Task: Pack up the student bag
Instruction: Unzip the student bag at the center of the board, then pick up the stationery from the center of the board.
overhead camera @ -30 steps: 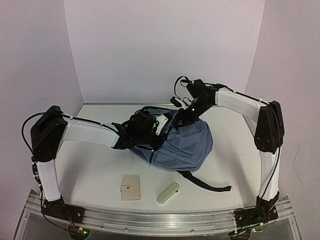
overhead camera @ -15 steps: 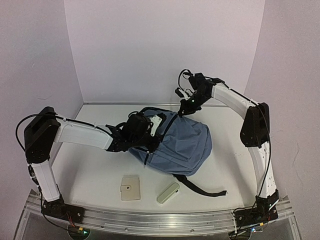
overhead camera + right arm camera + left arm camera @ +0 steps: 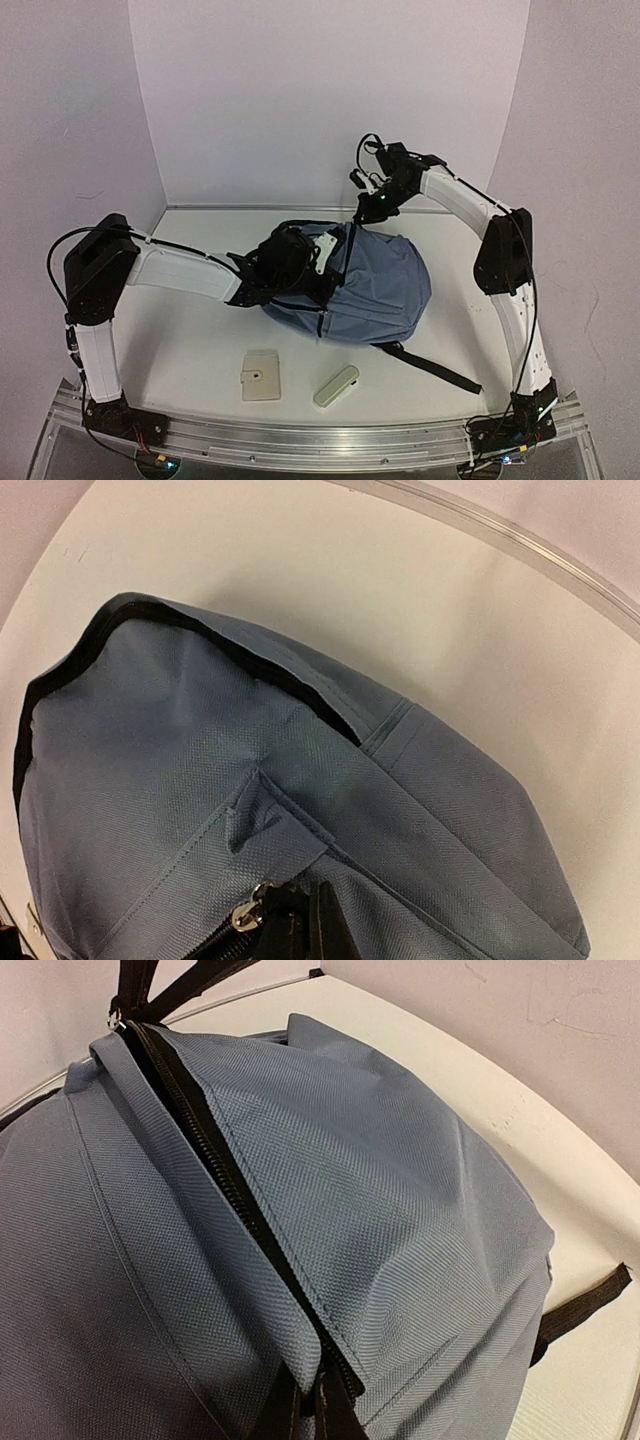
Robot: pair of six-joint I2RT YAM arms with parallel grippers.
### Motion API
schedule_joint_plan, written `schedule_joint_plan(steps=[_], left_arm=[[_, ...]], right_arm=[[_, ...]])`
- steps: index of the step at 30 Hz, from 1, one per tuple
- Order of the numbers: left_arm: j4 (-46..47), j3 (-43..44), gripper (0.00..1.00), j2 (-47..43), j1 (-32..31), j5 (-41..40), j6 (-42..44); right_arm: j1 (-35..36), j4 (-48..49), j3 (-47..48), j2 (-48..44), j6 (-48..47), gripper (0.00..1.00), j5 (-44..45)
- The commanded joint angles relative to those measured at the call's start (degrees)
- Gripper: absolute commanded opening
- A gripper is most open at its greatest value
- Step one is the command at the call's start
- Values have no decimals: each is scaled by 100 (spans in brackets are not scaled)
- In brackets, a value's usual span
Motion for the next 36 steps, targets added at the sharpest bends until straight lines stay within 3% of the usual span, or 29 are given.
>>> schedule_joint_plan(steps=[1, 3, 6, 8, 12, 18, 21, 26, 36], left_arm=[[64, 157, 0, 112, -215, 569, -460], [43, 119, 5, 103, -170, 498, -662], [-162, 111, 26, -9, -45, 443, -967], [-307, 78, 40, -178, 9, 367, -1058], [-669, -50, 57, -613, 22, 236, -1113], [-1697, -365, 73, -1395, 26, -27, -1279], [-2385, -490, 81, -1680, 12, 237, -1273], [-3206, -737, 81, -1916, -326, 656, -1093], [-4213, 24, 82, -1011, -1523, 556, -1015]], right_arm=[[-175, 933, -25, -206, 154, 11, 97], [-175, 925, -178, -337, 79, 29, 196], [-188, 927, -464, -629, -79, 50, 408], [-199, 917, -658, -889, -179, 59, 535], [-245, 894, -1058, -1422, -295, 74, 568], [-256, 824, -2075, -2357, -346, 92, -16], [-253, 792, -2591, -2750, -311, 96, -263], [-255, 808, -3362, -3198, -198, 97, -472], [-255, 816, -4253, -3627, -7, 98, -421]])
